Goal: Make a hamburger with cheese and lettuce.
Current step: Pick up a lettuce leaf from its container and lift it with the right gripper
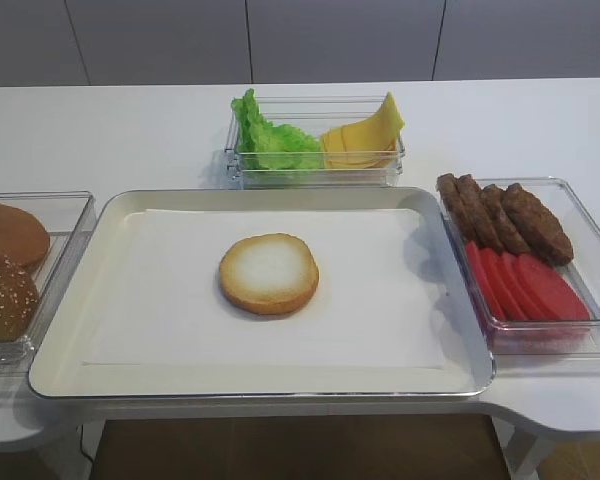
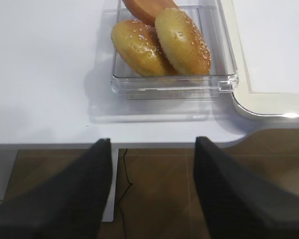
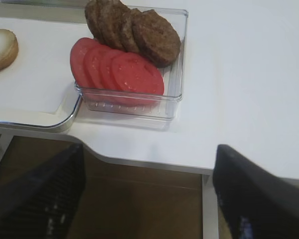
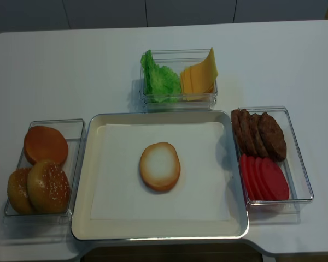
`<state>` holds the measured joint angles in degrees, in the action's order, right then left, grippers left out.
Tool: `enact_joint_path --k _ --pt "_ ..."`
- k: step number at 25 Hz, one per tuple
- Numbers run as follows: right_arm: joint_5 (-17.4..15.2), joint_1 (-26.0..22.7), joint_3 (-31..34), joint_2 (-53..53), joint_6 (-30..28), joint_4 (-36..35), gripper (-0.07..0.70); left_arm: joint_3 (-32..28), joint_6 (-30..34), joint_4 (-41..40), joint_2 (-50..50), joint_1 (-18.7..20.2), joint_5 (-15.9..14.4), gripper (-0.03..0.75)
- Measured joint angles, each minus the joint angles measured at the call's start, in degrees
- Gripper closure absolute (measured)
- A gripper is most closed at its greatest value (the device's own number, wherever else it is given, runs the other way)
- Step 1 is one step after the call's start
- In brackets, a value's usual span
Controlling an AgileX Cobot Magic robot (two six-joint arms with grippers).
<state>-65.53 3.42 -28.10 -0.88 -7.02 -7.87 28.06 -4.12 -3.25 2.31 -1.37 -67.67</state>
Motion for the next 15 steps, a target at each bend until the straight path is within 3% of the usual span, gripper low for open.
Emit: enact_joint_path --k 15 --pt "0.40 0.00 0.00 0.00 -0.11 -1.28 0.009 0.00 0.00 0.00 0.00 0.00 0.00 0.324"
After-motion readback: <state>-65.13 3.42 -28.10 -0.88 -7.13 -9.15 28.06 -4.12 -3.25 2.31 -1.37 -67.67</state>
